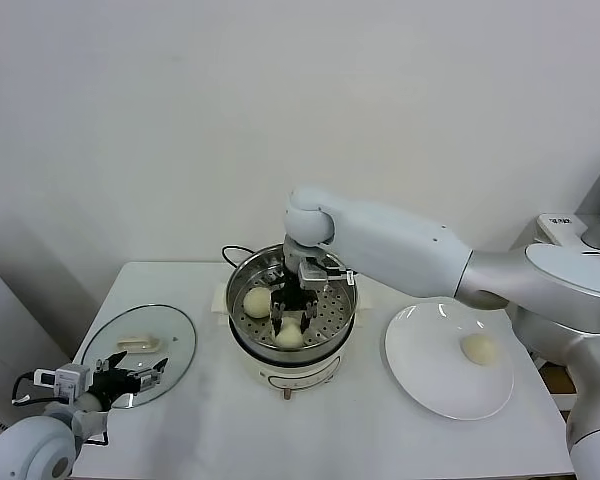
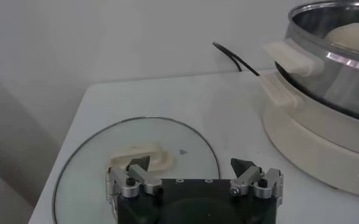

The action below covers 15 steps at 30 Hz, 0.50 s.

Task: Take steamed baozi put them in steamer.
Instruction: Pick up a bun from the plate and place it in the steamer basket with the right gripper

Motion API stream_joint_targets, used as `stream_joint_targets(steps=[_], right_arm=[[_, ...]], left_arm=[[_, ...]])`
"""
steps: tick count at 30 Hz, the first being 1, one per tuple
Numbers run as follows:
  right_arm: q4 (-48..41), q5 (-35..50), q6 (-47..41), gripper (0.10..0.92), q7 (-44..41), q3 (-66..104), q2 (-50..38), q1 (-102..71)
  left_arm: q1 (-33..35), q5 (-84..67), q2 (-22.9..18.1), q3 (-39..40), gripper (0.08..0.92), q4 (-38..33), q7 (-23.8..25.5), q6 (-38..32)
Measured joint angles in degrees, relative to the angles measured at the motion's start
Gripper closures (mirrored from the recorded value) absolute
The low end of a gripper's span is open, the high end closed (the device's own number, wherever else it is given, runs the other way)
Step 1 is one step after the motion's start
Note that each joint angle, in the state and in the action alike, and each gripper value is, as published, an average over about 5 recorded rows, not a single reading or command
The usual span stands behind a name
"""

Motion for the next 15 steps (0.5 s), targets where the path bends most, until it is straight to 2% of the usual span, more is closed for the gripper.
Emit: stream_joint_targets(steps=[9,15], right_arm=[[-0.76,-1.92,0.0,0.23,-0.15,2.11,-0.6,0.1],[-2.93,-1.46,0.0,0.203,0.1,4.26,-2.29,2.78]], left_arm=[[0.34,-0.02,-0.01,-0.4,0.177,-0.02,0.03,-0.1],[0.3,-0.05,0.2,-0.62,0.177,-0.1,0.03,-0.1]])
